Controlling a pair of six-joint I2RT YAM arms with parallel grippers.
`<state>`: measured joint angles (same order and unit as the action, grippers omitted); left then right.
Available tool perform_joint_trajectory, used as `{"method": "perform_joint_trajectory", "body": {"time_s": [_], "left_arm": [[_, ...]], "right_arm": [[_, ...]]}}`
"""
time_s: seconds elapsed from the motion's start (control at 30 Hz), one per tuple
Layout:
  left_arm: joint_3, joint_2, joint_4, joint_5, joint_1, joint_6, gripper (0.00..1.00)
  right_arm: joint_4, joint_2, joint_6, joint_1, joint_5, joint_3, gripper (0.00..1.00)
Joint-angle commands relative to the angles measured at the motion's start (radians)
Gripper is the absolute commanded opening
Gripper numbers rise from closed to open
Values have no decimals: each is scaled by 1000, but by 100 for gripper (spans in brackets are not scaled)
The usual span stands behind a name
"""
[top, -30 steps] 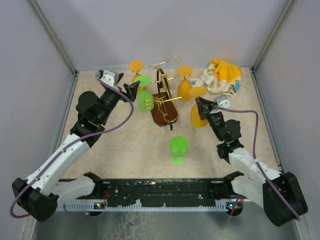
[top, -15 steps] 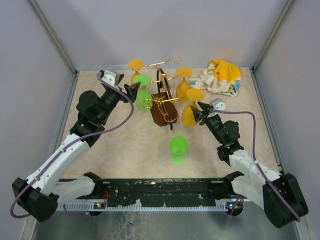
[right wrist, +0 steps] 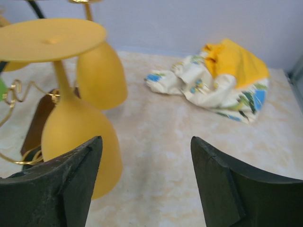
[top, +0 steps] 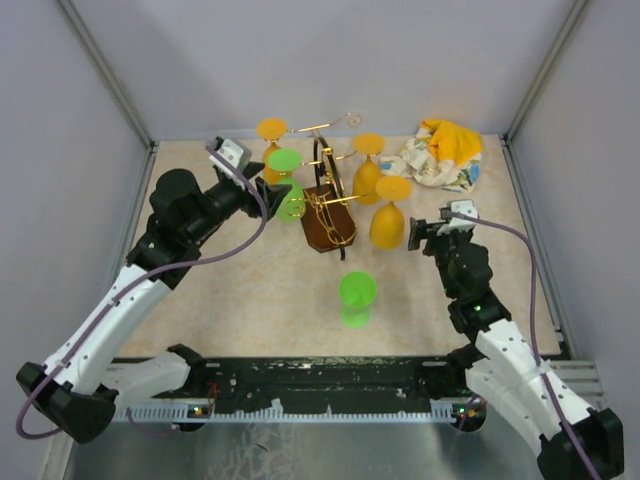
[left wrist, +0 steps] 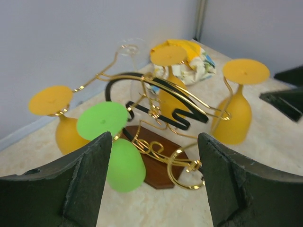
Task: Place the wine glass upside down on the wine glass rack
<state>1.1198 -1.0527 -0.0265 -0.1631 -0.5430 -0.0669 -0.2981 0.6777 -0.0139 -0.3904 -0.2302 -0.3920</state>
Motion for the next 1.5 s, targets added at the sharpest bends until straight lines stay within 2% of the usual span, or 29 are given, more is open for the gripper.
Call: {"method": "perform_joint_trajectory", "body": {"time_s": [0.0,0.13,0.27,0.4,0.53,0.83,1.23,1.33,1.47], "left_arm": [[17,48,-194,-162,-35,-28,80],[7,45,-283,-131,-159,-52,81],[-38,40,-293,-116,-274,-42,81],[-67,-7,-299,-24,-415,-36,81],[-63,-100,-306,86,-489,1,79],[-17,-234,-285,257,-506,93,79],[25,-363,-306,178,-518,121,78],[20,-376,-312,175,-520,122,69],[20,-397,-320,156,-520,125,42]], "right_arm": [[235,-31,97,-4,-261,-117,82],[342,5,160,-4,-324,-192,86],[438,77,217,-4,-392,-257,89],[494,122,234,-5,-396,-292,90],[501,116,248,-4,-394,-288,91],[499,61,211,-5,-405,-279,91],[498,42,186,-4,-406,-257,92],[494,39,186,-4,-402,-257,92],[493,38,190,-4,-399,-254,92]]}}
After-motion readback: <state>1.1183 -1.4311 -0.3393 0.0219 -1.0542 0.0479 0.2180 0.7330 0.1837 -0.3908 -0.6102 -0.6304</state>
